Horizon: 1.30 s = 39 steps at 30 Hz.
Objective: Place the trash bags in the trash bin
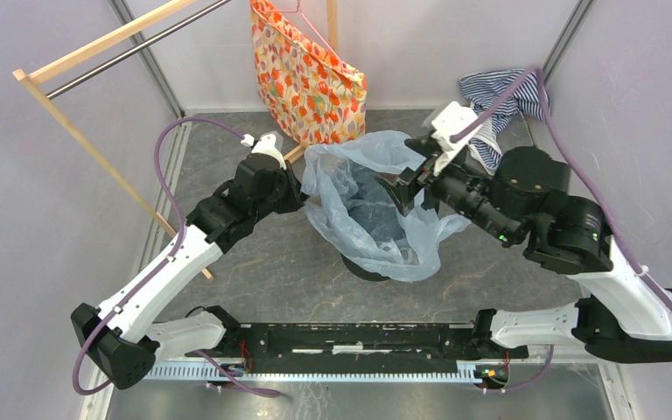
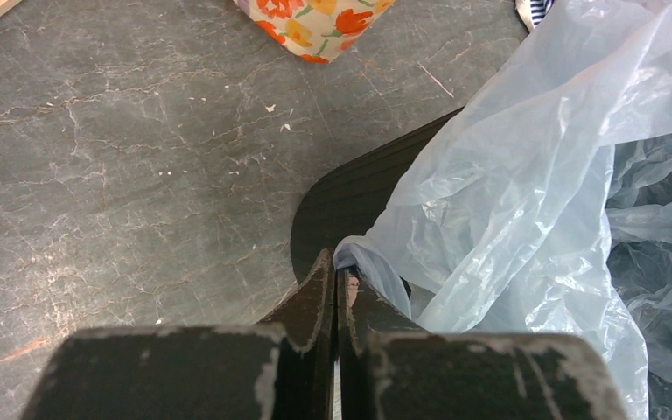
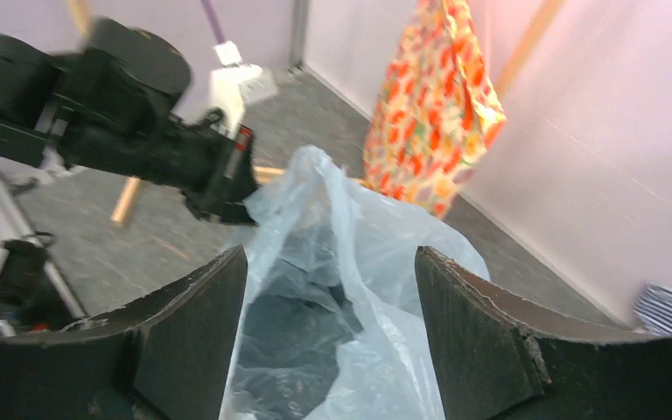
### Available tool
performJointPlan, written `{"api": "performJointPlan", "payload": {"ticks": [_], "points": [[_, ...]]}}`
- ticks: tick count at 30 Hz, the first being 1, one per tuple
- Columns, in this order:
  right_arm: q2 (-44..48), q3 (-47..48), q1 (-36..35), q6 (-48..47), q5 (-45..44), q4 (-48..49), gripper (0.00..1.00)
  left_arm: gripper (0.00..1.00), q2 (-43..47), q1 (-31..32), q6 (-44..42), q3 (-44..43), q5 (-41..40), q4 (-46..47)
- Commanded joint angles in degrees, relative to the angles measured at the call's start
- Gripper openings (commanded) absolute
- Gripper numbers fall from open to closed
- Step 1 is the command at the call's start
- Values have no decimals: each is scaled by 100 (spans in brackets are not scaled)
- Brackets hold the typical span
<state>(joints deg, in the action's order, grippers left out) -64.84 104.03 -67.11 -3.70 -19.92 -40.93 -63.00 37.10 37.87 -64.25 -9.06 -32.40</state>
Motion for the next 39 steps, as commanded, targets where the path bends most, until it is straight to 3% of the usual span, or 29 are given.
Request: {"api": "performJointPlan", "payload": {"ticks": [1, 9, 15, 21, 29, 39], "points": [[-168, -32, 13, -435, -850, -385, 77, 2, 3, 13, -340, -272, -151, 240], [-139, -356, 377, -741, -1076, -516, 74, 2, -12, 12, -385, -237, -147, 235], [-262, -498, 1017, -825, -270, -558, 66, 2, -35, 8, -410, -262, -149, 235], [-171, -892, 1494, -769, 554, -379, 53, 2, -50, 8, -437, -281, -142, 240], [-439, -839, 2095, -478, 394, -225, 25, 2, -177, 13, -432, -389, -247, 248], [-1362, -958, 3647, 174, 198, -96, 11, 2, -600, 2, -342, -649, -525, 215]]}}
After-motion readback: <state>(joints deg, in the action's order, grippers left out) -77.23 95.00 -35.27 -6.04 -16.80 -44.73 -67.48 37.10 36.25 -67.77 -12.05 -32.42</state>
